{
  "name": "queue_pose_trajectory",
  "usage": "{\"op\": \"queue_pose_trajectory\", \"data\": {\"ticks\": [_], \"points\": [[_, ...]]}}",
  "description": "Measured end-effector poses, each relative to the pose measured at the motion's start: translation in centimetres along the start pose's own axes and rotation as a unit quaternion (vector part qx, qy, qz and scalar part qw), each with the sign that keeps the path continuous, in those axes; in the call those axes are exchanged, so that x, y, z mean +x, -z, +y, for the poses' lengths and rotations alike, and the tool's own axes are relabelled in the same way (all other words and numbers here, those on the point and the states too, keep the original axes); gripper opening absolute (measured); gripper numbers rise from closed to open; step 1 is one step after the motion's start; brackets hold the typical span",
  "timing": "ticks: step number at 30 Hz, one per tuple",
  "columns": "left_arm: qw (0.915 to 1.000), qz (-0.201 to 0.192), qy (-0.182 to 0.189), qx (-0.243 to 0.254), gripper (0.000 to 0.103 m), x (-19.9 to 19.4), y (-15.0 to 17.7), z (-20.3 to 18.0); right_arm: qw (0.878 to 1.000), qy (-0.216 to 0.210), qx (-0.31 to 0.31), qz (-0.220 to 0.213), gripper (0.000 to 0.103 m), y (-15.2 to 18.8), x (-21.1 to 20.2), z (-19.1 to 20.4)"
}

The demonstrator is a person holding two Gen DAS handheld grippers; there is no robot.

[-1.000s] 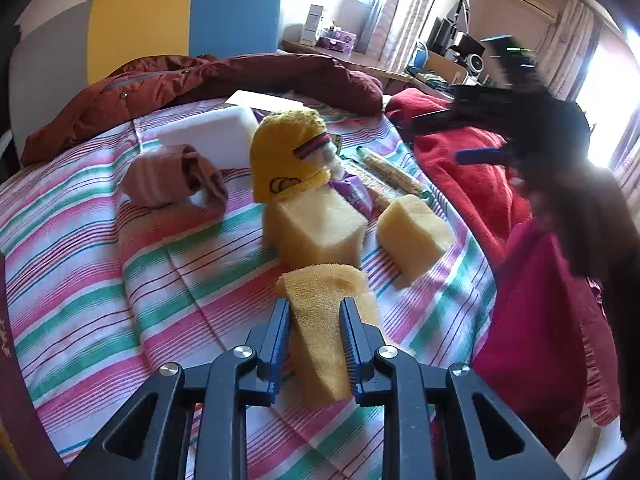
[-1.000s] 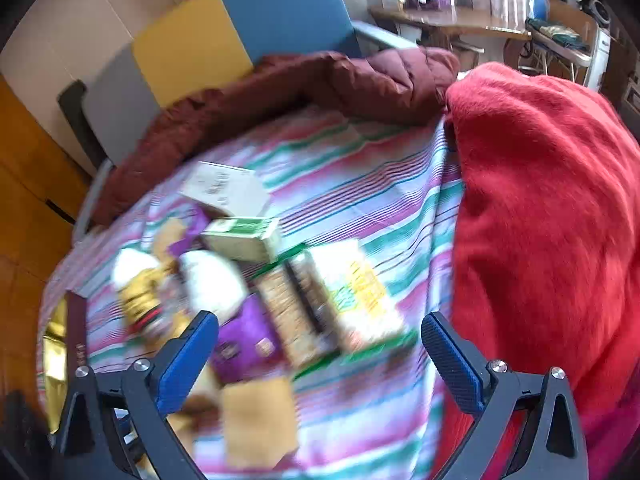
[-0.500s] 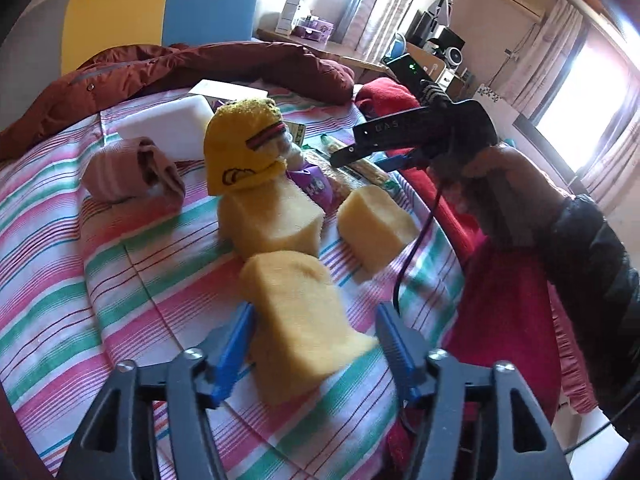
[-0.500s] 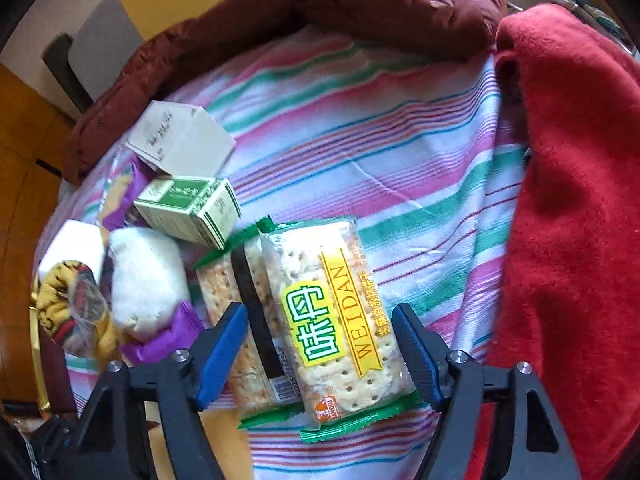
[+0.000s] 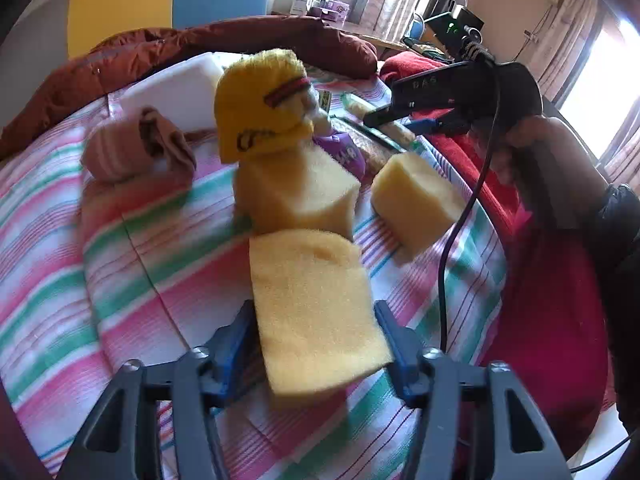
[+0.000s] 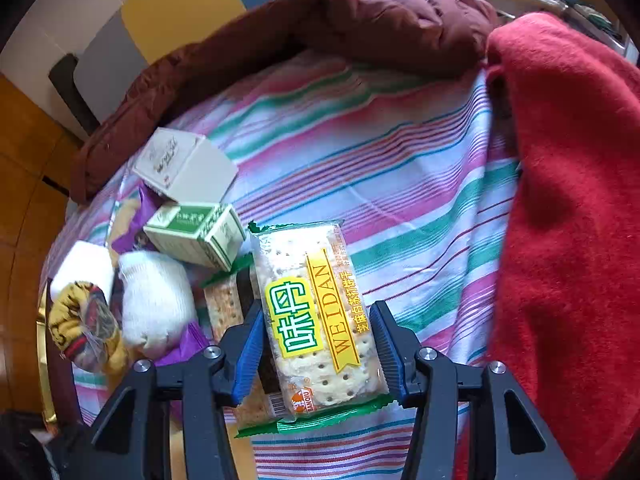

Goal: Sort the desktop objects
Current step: 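Carry the sponge and cracker pack into the gold tray and open both tools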

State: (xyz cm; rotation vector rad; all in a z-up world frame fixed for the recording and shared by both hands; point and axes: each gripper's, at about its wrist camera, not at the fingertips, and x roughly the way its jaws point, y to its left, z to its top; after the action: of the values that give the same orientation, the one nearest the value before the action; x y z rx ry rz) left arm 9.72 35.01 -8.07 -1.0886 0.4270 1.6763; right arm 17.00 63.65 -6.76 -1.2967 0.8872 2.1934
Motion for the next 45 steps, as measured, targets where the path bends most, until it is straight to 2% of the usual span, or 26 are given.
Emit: {"op": "queue_pose_trajectory", "data": {"ticks": [5, 14, 22, 27, 30, 32, 34, 37, 42, 45], "points": [[0.9997, -0.023, -0.007, -0.011, 0.05, -1.4, 0.9, 0.4, 0.999, -0.01, 0.011, -0.039, 0.052, -0.3, -1.7, -0.6], [0.9943, -0.083, -0.034, -0.058, 0.051, -7.6, 0.8, 3.1, 0.996, -0.023, 0.004, -0.087, 0.052, 0.5, -4.4, 1.4], [0.9848, -0.126, -0.066, -0.099, 0.051, -11.8, 1.6, 6.4, 0.991, -0.039, -0.071, -0.108, 0.052, 3.5, -7.7, 9.1], [0.9755, -0.148, -0.094, -0.132, 0.051, -14.8, 3.2, 9.2, 0.981, -0.096, -0.133, -0.108, 0.052, 5.7, -8.7, 16.7], [0.9648, -0.162, -0.128, -0.163, 0.051, -17.1, 4.7, 11.9, 0.971, -0.135, -0.17, -0.096, 0.052, 7.1, -8.4, 21.4], [0.9567, -0.17, -0.145, -0.186, 0.051, -18.3, 5.7, 13.8, 0.963, -0.177, -0.192, -0.073, 0.052, 8.4, -7.4, 25.4], [0.9481, -0.174, -0.165, -0.209, 0.051, -19.5, 6.8, 15.9, 0.956, -0.199, -0.208, -0.056, 0.052, 9.2, -6.4, 28.3], [0.9303, -0.172, -0.218, -0.24, 0.051, -21.0, 8.9, 18.7, 0.943, -0.24, -0.231, -0.022, 0.052, 10.9, -4.3, 33.4], [0.9044, -0.158, -0.276, -0.285, 0.051, -22.5, 12.4, 22.7, 0.927, -0.272, -0.258, 0.027, 0.052, 14.2, -0.9, 40.1], [0.8887, -0.152, -0.291, -0.32, 0.051, -23.3, 14.5, 25.0, 0.921, -0.28, -0.267, 0.048, 0.052, 15.3, 0.5, 42.6]]}}
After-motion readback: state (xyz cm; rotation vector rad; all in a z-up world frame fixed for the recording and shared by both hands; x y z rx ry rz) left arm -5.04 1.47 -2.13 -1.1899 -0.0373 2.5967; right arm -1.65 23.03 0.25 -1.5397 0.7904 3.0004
